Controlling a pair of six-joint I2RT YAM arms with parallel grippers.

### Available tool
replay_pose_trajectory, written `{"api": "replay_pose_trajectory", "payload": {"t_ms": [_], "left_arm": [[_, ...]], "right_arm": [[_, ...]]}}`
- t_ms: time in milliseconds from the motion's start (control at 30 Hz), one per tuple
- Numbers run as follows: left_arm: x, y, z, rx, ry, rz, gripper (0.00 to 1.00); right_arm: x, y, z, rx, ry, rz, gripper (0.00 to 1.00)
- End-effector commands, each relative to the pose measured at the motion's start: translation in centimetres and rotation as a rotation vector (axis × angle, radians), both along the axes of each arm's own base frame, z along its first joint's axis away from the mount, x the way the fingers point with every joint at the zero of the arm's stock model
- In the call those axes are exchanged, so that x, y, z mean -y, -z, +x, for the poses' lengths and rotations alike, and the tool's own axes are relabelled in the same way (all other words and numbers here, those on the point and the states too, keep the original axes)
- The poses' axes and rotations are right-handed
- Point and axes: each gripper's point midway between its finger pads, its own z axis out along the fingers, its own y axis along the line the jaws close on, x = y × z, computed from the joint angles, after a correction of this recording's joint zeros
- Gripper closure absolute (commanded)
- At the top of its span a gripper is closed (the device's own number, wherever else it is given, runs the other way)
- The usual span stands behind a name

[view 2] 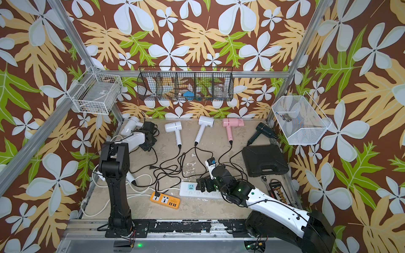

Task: Charge the blow dryers
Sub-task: Pick up the plug from the center of the board.

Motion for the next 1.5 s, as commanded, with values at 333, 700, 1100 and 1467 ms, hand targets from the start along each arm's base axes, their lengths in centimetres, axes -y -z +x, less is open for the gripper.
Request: {"api": "replay_pose_trajectory", "payload": {"t_ms": [333, 700, 1100, 1467], "left_arm": [[2.9, -8.6, -1.7, 0.199, 0.012, -0.222, 1.00], [5.4, -20.8, -4.9, 0.436, 0.083, -0.414, 1.00], [6.5, -24.1, -12.0, 0.521, 0.130, -0.538, 1.00], [7.6, -24.2, -17.0, 0.552, 0.196, -0.613, 1.00]], "right_arm": [[-1.0, -1.8, -0.5, 0.055, -0.081, 0.051, 0.00], [-4.5, -9.3, -2.2, 0.131, -0.245, 0.331, 0.00], [-12.4, -14.3, 1.3, 0.177, -0.382, 0.385, 0.10], [-21.2, -10.7, 4.5, 0.126, -0.498, 0.223, 0.24]]}}
